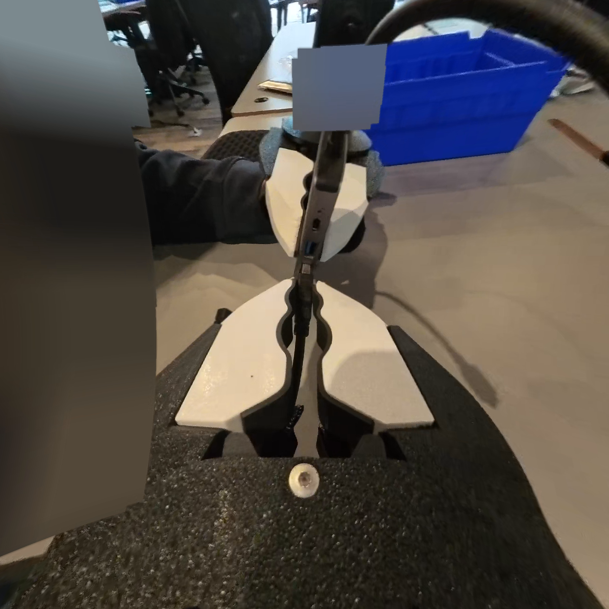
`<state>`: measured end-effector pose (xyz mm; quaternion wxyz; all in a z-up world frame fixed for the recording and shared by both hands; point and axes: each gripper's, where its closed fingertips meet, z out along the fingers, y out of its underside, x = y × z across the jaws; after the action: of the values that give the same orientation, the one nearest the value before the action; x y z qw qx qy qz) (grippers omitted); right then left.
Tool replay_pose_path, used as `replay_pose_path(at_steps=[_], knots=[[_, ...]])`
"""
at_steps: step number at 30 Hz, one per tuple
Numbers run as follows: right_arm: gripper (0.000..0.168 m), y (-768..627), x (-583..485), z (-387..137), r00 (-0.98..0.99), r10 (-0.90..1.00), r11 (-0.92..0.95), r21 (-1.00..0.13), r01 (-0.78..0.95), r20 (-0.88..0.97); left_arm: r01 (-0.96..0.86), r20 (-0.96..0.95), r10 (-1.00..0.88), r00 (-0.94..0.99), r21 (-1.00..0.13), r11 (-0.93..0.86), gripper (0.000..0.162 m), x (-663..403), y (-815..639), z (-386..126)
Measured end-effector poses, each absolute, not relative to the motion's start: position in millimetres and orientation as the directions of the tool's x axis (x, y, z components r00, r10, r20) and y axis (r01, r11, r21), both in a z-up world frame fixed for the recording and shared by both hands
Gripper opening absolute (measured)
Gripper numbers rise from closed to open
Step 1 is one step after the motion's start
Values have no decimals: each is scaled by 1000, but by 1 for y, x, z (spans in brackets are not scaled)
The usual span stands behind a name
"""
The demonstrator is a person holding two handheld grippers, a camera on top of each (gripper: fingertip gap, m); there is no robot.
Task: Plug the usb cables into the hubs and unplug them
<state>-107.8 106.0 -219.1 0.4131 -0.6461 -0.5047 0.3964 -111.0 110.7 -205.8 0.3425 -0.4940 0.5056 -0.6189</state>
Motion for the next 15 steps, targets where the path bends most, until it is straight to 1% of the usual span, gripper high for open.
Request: replay_pose_path(at_steps=[4,11,15], knots=[[9,104,-104,-221,165,979,-171,-929,329,-122,-80,258,-927,-271,-966,-246,11,-107,109,-208],[9,114,-101,-220,224,971,-153,-935,320,-83,-49,233,-954,-189,-973,-228,11,-105,119,-206],[9,110,-101,-221,195,974,-170,-934,315,-112,-61,257,-940,-226,-966,-250,11,-105,115,-207]])
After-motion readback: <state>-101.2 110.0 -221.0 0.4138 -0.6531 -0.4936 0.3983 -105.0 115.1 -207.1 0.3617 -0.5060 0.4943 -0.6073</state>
